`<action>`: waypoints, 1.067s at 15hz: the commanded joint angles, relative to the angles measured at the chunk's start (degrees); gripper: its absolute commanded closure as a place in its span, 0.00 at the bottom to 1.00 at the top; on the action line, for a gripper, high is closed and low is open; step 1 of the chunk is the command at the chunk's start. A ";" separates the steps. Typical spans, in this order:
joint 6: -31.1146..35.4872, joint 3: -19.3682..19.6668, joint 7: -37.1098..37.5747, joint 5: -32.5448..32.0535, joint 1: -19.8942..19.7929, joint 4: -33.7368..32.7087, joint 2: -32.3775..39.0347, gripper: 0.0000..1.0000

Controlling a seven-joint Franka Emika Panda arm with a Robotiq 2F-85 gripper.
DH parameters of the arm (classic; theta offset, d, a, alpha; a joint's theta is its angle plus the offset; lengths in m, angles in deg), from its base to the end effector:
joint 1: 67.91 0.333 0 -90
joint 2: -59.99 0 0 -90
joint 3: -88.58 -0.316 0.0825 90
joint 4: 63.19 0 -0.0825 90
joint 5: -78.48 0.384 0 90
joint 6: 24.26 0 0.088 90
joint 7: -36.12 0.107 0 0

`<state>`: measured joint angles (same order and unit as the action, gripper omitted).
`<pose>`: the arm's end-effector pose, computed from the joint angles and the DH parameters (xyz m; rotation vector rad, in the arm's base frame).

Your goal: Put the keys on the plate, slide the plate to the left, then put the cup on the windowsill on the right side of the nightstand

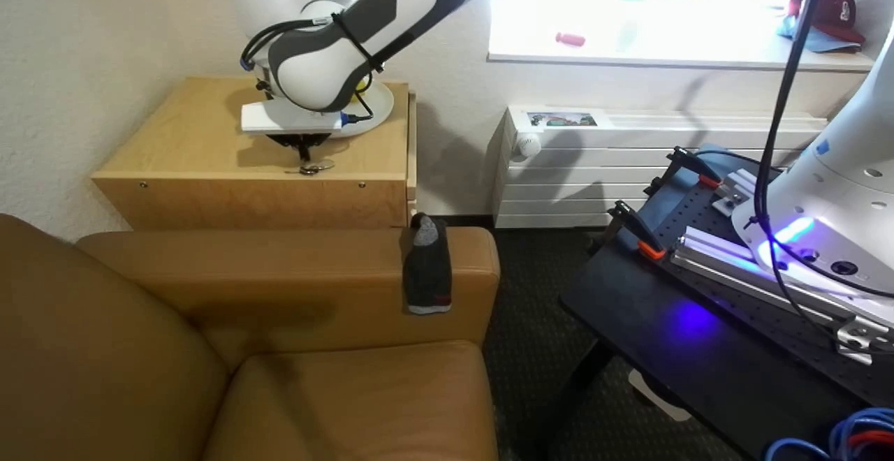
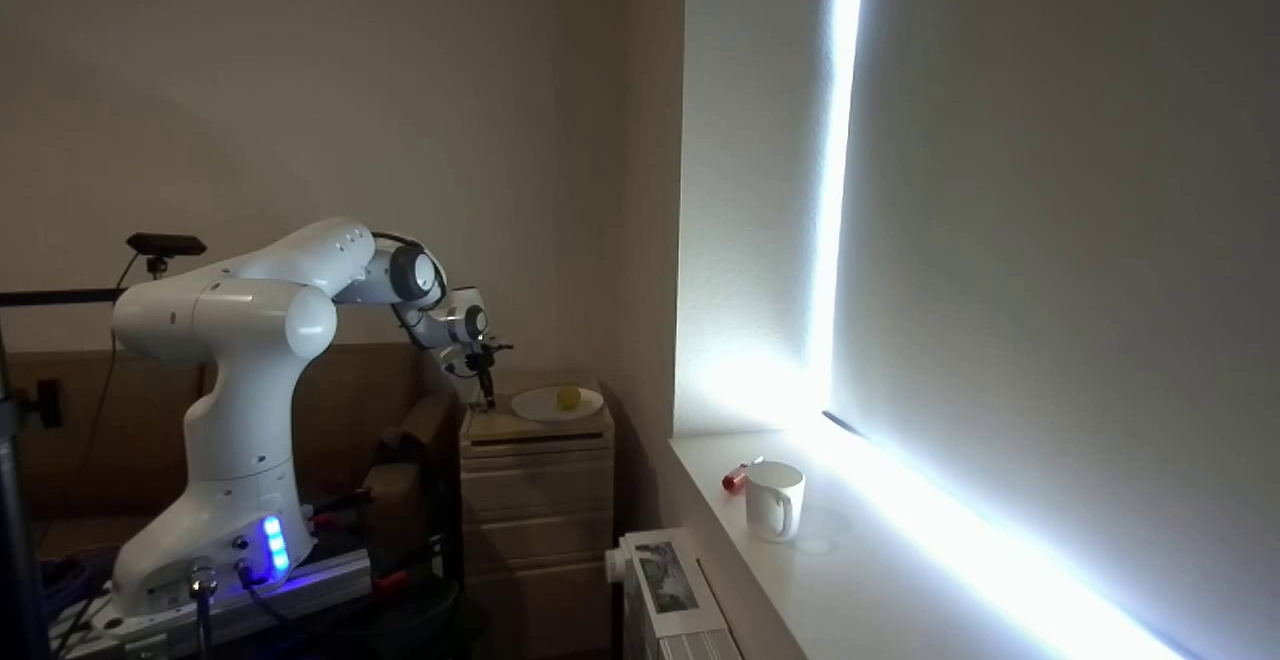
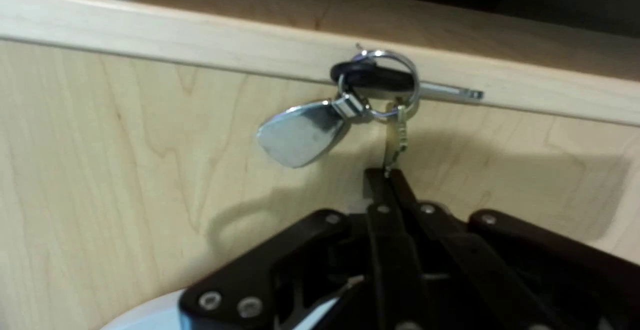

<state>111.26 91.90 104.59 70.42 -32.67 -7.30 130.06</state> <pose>0.6611 0.4313 0.1145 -2.9963 0.7696 -0.3551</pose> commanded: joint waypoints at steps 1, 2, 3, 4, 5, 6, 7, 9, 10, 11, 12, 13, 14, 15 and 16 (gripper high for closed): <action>-1.70 -0.21 2.48 1.78 -0.96 -3.34 1.80 0.99; -1.64 -0.17 3.64 2.23 -1.15 -3.39 1.57 0.99; -0.96 0.10 5.52 2.54 -1.28 -3.09 0.92 0.99; -0.71 0.01 7.11 3.10 -1.69 -2.63 -0.14 0.99; -0.34 -0.20 8.51 3.79 -2.21 -2.57 -0.85 0.99; 0.14 -0.38 9.95 4.67 -2.93 -2.43 -1.90 0.99; 0.34 -0.38 11.46 5.58 -3.57 -2.54 -2.76 0.99; 0.80 0.03 14.10 6.87 -4.82 -2.54 -4.58 0.99; 1.13 0.50 15.35 7.11 -5.40 -2.54 -5.42 0.99; 1.39 1.05 16.79 7.17 -6.06 -2.46 -6.19 0.99; 1.36 1.39 17.91 7.22 -6.77 -2.46 -6.87 0.99; 1.58 1.99 19.23 7.09 -7.39 -2.24 -7.52 0.99; 1.54 2.72 20.46 6.67 -7.81 -2.28 -7.71 0.99; 1.28 3.49 21.57 6.27 -8.08 -2.33 -7.80 0.99; 1.74 5.00 23.09 5.39 -7.95 -2.57 -7.40 0.99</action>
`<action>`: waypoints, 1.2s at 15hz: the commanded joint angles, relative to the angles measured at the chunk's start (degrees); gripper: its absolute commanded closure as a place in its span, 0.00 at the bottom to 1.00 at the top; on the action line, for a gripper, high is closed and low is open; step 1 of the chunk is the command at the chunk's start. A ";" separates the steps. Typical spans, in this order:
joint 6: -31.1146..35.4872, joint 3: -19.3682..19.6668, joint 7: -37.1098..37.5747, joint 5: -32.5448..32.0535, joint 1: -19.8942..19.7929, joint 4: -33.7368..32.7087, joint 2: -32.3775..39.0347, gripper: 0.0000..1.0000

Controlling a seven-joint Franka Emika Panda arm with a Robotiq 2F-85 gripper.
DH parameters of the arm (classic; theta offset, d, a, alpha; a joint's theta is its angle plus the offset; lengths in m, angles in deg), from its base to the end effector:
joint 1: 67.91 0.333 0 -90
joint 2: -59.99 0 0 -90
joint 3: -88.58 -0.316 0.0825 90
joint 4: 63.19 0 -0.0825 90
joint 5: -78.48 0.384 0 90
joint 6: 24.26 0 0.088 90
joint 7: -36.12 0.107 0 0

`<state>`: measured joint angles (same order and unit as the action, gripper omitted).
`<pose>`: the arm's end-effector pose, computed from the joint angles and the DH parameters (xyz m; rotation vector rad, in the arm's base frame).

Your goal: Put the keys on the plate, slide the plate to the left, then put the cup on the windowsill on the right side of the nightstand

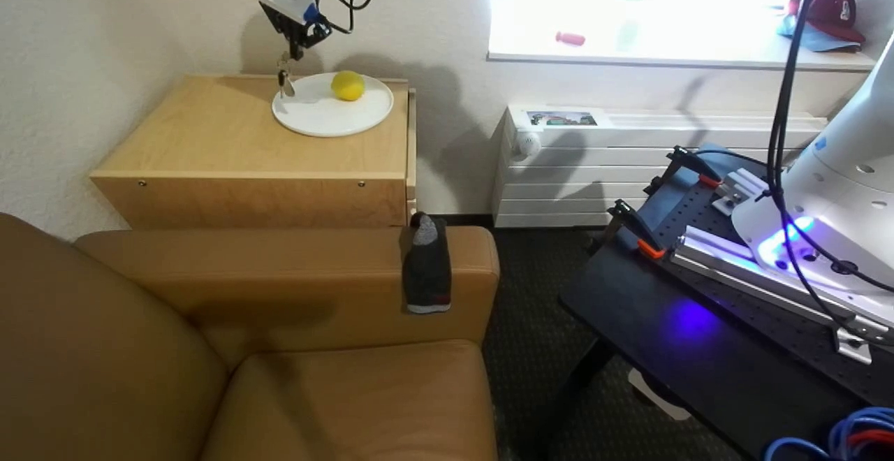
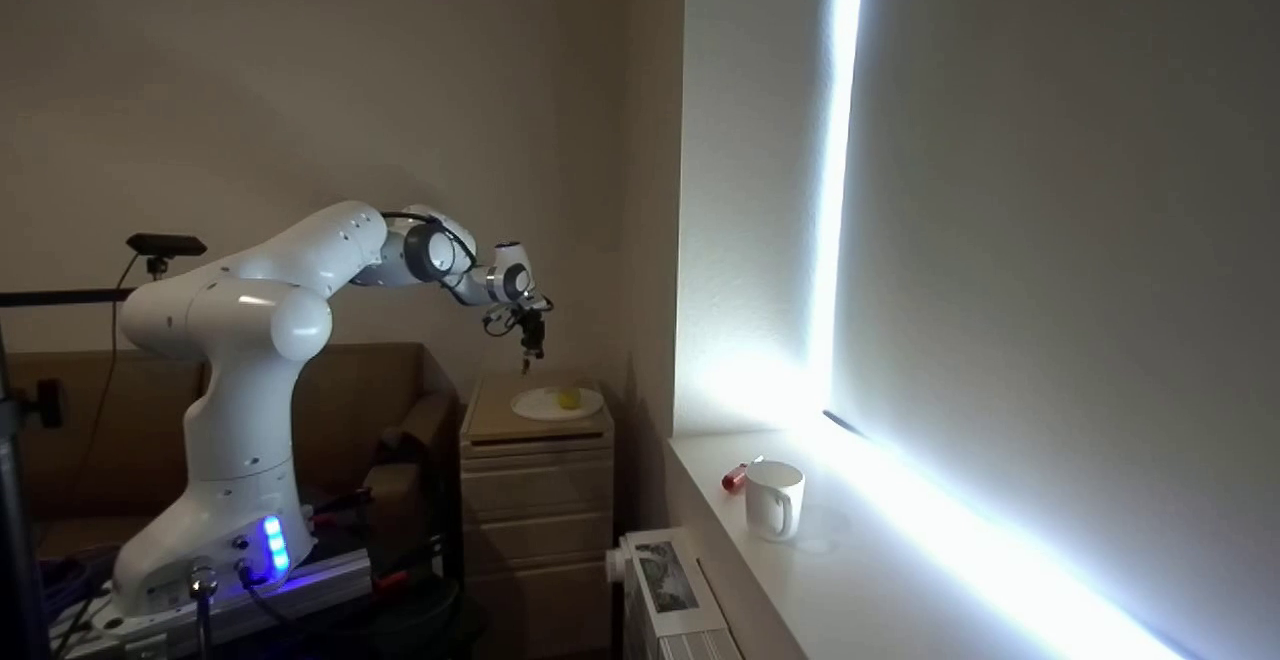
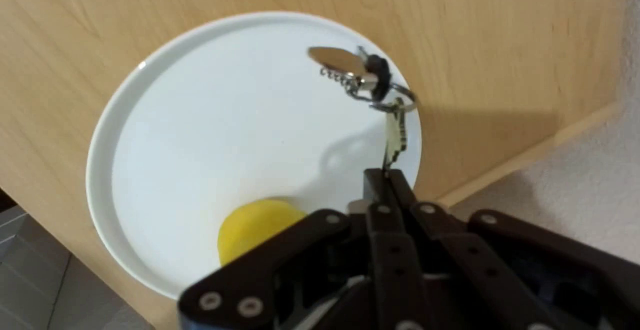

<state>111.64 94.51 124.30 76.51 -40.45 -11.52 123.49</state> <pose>0.7503 0.3373 0.2448 -2.4726 1.4632 -0.4364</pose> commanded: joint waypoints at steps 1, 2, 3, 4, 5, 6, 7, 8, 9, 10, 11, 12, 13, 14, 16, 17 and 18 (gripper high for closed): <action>1.58 3.77 5.10 -1.26 -0.05 1.32 -0.23 0.99; 1.59 5.39 6.93 -1.94 0.31 1.16 0.28 0.99; 1.04 5.95 8.11 -1.89 0.21 1.03 0.74 0.99; 0.65 6.43 9.03 -1.91 0.26 0.93 1.22 0.99; 0.60 6.55 9.62 -1.65 0.30 0.92 1.72 0.99; 0.49 6.73 10.42 -1.51 0.42 0.69 2.39 0.99; 0.27 6.95 11.22 -1.56 0.56 0.39 3.20 0.99; 0.20 7.16 12.25 -1.58 0.73 0.16 3.92 0.99; 0.27 7.21 13.21 -1.46 0.83 -0.25 4.78 0.99; 0.67 7.23 14.07 -1.39 1.01 -0.47 5.53 0.99; 1.10 7.13 14.80 -1.32 1.21 -0.67 6.11 0.99; 1.59 7.13 15.47 -1.39 1.47 -0.88 6.74 0.99; 2.21 7.25 16.30 -1.50 1.78 -1.17 7.31 0.99; 3.20 7.59 17.42 -1.67 2.15 -1.53 8.04 0.99; 5.36 8.46 19.65 -2.11 2.96 -1.93 9.37 0.99; 6.11 9.11 20.71 -2.38 3.46 -2.09 9.93 0.99; 6.95 9.91 22.21 -2.80 3.98 -2.39 10.73 0.99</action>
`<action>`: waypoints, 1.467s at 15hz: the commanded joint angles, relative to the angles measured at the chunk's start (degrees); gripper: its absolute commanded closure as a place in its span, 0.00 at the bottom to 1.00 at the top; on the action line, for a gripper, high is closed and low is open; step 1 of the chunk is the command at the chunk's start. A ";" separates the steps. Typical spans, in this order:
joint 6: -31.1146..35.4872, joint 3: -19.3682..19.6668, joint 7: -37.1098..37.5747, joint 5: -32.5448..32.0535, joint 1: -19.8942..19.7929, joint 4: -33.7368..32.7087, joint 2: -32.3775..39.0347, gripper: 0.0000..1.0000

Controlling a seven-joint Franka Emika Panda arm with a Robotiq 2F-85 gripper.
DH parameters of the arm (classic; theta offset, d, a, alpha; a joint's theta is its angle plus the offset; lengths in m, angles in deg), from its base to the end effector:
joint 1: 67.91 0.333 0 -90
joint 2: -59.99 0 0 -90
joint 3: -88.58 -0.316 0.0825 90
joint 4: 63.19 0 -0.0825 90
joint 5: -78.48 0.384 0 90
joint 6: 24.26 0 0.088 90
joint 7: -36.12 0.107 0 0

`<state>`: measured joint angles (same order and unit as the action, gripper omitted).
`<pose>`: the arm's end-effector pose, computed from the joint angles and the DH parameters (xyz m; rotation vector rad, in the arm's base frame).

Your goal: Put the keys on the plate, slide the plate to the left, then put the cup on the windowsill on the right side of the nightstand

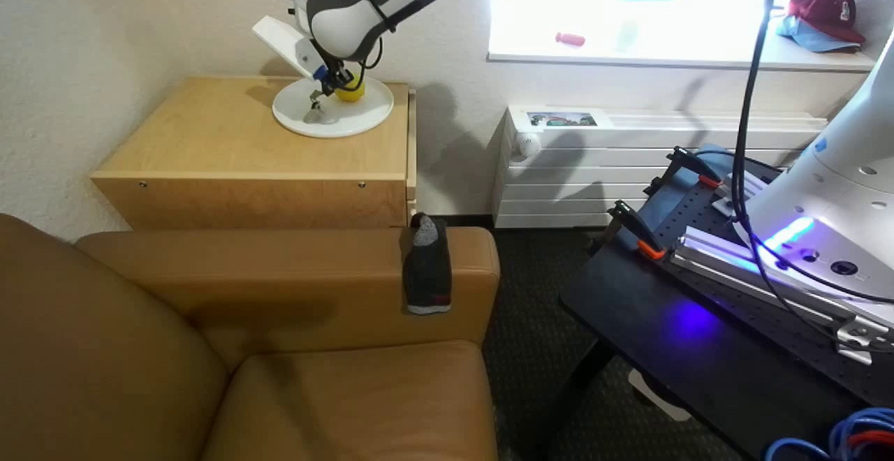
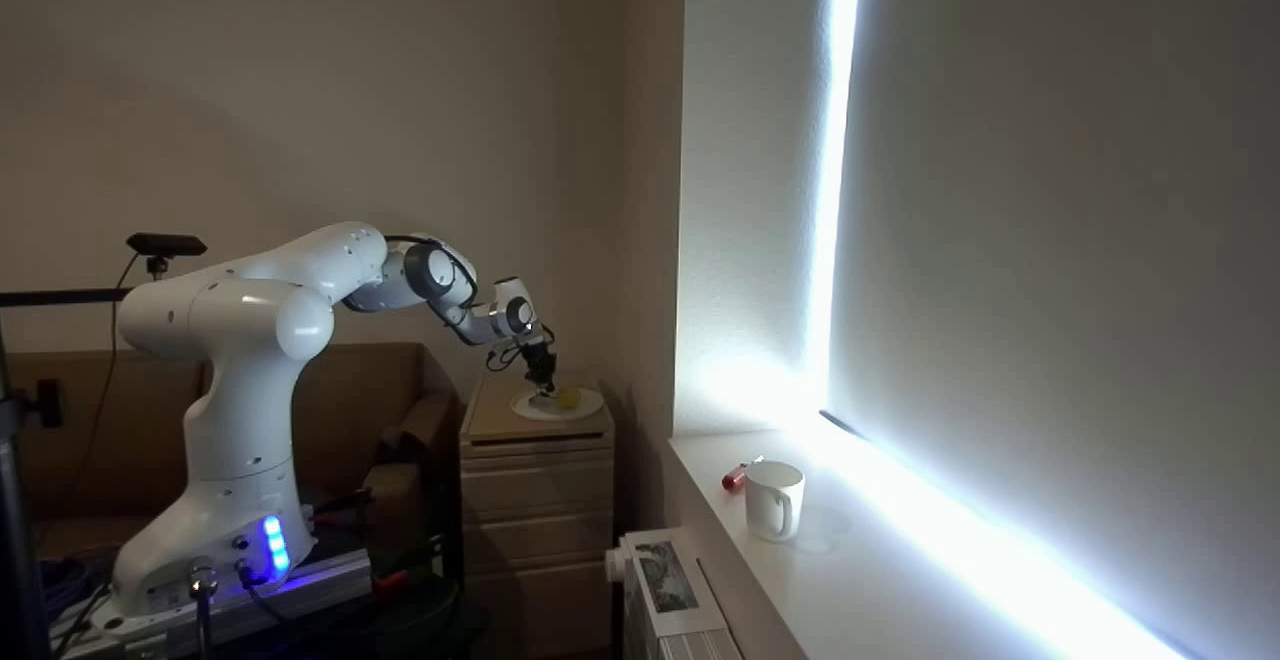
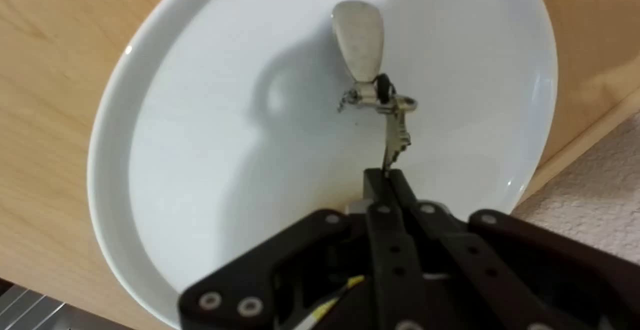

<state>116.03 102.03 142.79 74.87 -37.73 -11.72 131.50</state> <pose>0.7473 0.3161 0.1506 -2.2956 1.8064 -0.5450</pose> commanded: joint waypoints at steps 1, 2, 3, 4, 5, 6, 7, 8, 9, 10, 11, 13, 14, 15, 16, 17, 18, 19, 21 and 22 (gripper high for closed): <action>4.32 2.95 4.75 -1.56 1.57 -2.50 3.43 0.99; 5.75 4.19 6.40 -2.16 2.29 -2.72 4.16 0.99; 7.98 4.63 7.17 -2.40 2.53 -2.41 4.53 0.99; 10.07 5.18 8.16 -2.60 2.85 -2.09 4.72 0.99; 12.48 6.10 9.46 -2.81 3.32 -1.82 5.02 0.99; 14.24 7.07 10.50 -2.97 3.67 -1.89 5.36 0.99; 15.43 7.72 11.38 -2.97 3.88 -1.91 5.62 0.99; 16.27 8.59 12.50 -3.03 4.19 -1.91 5.76 0.99; 16.97 9.51 13.45 -3.08 4.49 -1.84 5.83 0.95; 17.17 10.17 14.35 -2.88 4.74 -1.60 5.64 0.72; 16.50 10.45 14.58 -2.75 4.94 -1.11 5.12 0.70; 15.25 10.21 14.20 -2.40 4.91 -0.37 4.05 0.62; 14.38 10.24 13.97 -2.39 4.97 -0.09 3.52 0.56; 13.44 8.39 12.13 -1.72 4.36 0.48 2.42 0.47; 13.10 6.60 10.83 -0.85 3.79 1.04 1.35 0.39; 11.46 2.66 7.44 0.79 2.55 2.50 -1.25 0.33; 10.33 -0.89 3.60 2.27 1.31 3.77 -3.47 0.25; 10.51 -4.03 -0.67 3.54 -0.04 6.13 -6.85 0.19; 6.79 -9.37 -7.36 6.08 -2.81 9.21 -12.36 0.05; 3.85 -11.43 -9.90 7.39 -4.16 10.32 -14.99 0.01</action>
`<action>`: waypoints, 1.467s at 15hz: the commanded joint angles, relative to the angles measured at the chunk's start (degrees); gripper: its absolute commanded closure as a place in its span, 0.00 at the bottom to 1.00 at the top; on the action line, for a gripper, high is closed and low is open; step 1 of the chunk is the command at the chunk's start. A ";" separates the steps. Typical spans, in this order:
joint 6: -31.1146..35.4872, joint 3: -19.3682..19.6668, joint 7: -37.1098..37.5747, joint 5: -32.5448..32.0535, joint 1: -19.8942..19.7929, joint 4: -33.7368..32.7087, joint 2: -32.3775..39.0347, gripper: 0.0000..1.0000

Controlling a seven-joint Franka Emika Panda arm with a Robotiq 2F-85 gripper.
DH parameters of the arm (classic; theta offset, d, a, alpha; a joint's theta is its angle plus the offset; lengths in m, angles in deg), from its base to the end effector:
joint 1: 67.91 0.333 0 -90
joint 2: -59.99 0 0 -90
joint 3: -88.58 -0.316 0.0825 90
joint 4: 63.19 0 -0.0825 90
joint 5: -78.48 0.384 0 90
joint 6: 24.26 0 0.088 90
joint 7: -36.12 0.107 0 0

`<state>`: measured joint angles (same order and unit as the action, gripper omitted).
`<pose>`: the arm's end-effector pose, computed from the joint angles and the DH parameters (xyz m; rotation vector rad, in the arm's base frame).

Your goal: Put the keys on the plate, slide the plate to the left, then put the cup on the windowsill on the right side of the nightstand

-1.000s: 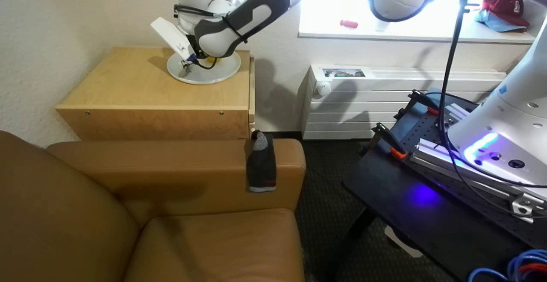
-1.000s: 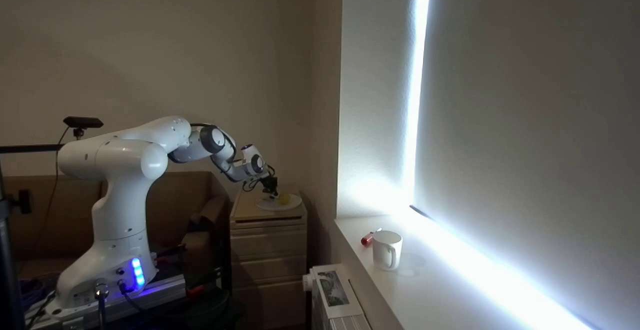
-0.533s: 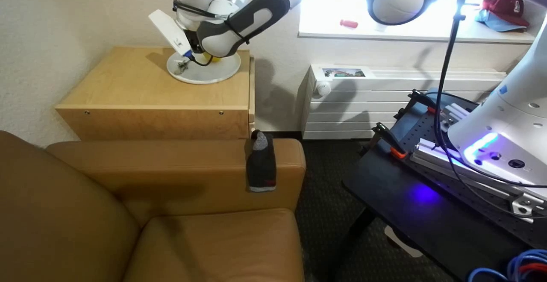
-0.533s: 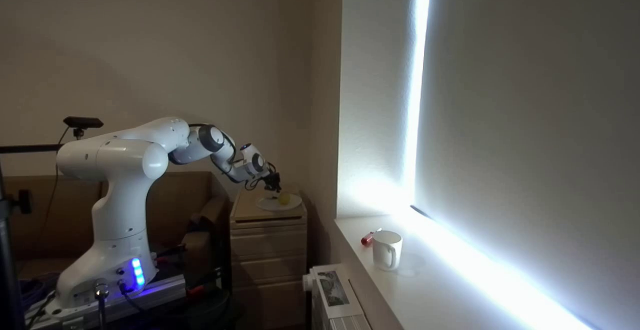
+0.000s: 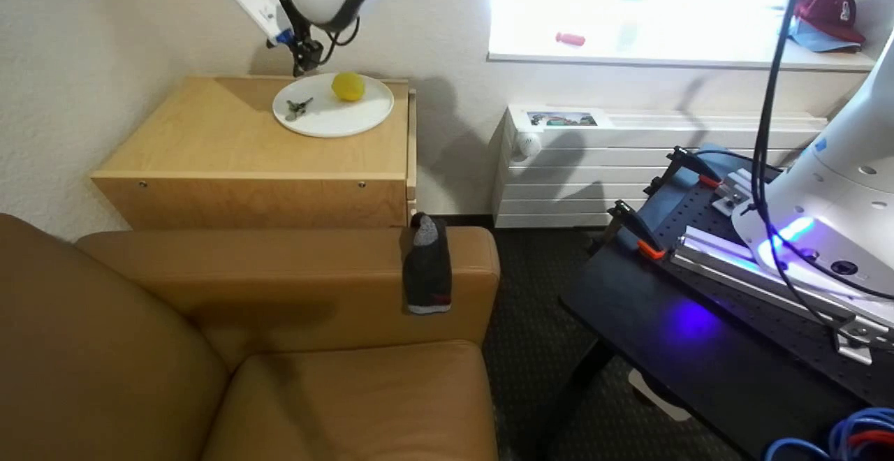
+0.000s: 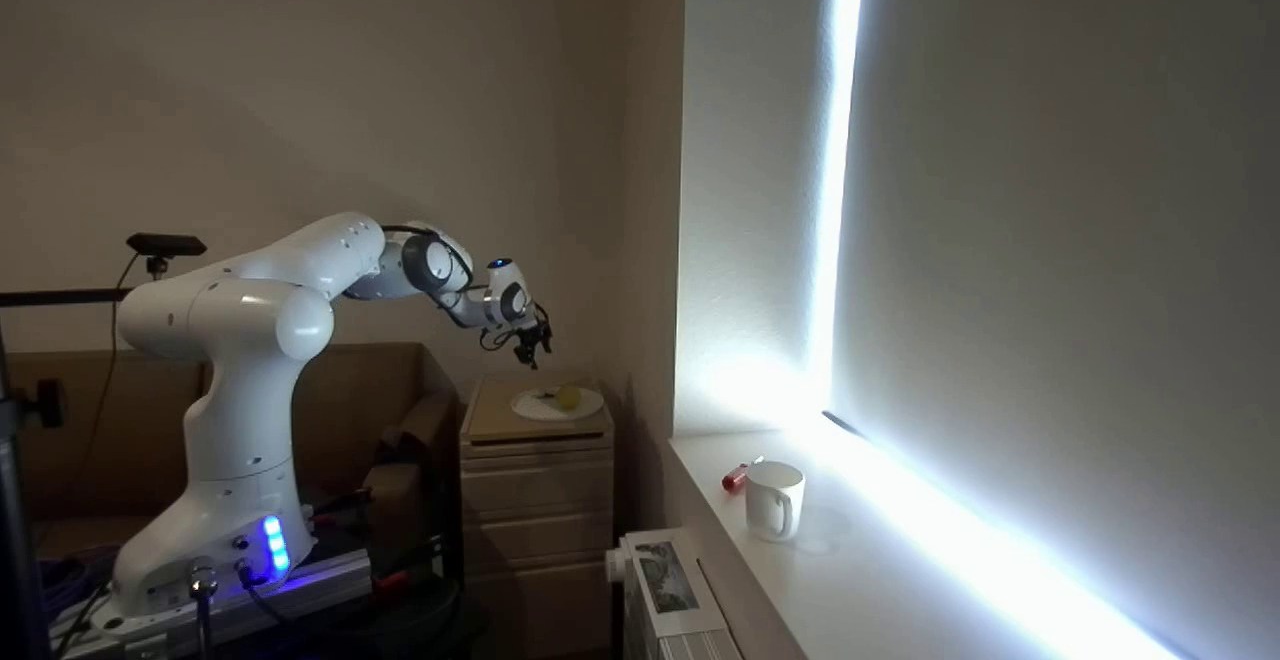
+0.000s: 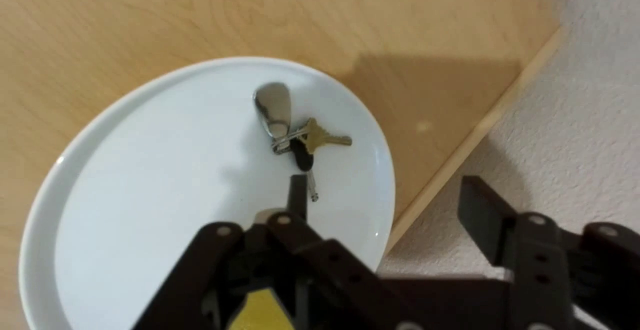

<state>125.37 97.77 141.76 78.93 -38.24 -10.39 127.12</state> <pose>0.7508 0.3477 0.2155 -2.0907 1.6818 -0.4678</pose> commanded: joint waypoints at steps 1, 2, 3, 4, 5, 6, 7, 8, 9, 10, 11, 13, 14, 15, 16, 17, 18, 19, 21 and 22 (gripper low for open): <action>-8.91 -8.47 -10.53 4.31 -4.70 10.91 -13.75 0.00; -12.75 -8.98 -11.36 4.89 -5.48 13.08 -17.00 0.00; -16.45 -8.77 -11.57 4.91 -5.97 15.43 -20.08 0.00; -20.43 -7.90 -11.10 4.39 -6.13 17.31 -22.89 0.00; -23.99 -6.74 -10.31 3.34 -5.99 19.42 -25.60 0.00; -27.63 -5.96 -10.49 2.45 -6.13 21.64 -28.44 0.00; -30.96 -4.99 -10.68 1.36 -6.12 23.93 -31.16 0.00; -34.27 -4.05 -10.68 0.18 -6.09 26.31 -33.91 0.00; -37.82 -3.25 -10.64 -0.85 -6.18 28.39 -36.46 0.00; -41.43 -2.46 -10.86 -1.98 -6.25 30.52 -38.98 0.00; -45.36 -4.45 -10.14 -4.76 -8.28 32.19 -41.29 0.00; -48.05 -4.81 -12.77 -8.74 -9.94 37.57 -46.59 0.00; -42.75 -5.38 -13.12 -8.11 -11.73 40.16 -49.36 0.00; -47.53 -6.17 -10.43 -8.45 -11.02 31.33 -42.34 0.00; -46.33 -6.40 -11.06 -8.52 -12.00 33.56 -44.61 0.00; -45.81 -6.60 -11.60 -8.44 -12.78 35.24 -46.38 0.00; -45.61 -6.73 -11.83 -8.39 -13.19 36.37 -47.57 0.00; -45.51 -6.87 -11.84 -8.37 -13.26 36.94 -48.10 0.00; -45.05 -7.18 -11.86 -8.36 -13.18 37.58 -48.22 0.00; -44.81 -7.27 -11.86 -8.36 -13.16 37.81 -48.21 0.00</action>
<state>80.89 93.25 129.34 71.45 -49.07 27.67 78.93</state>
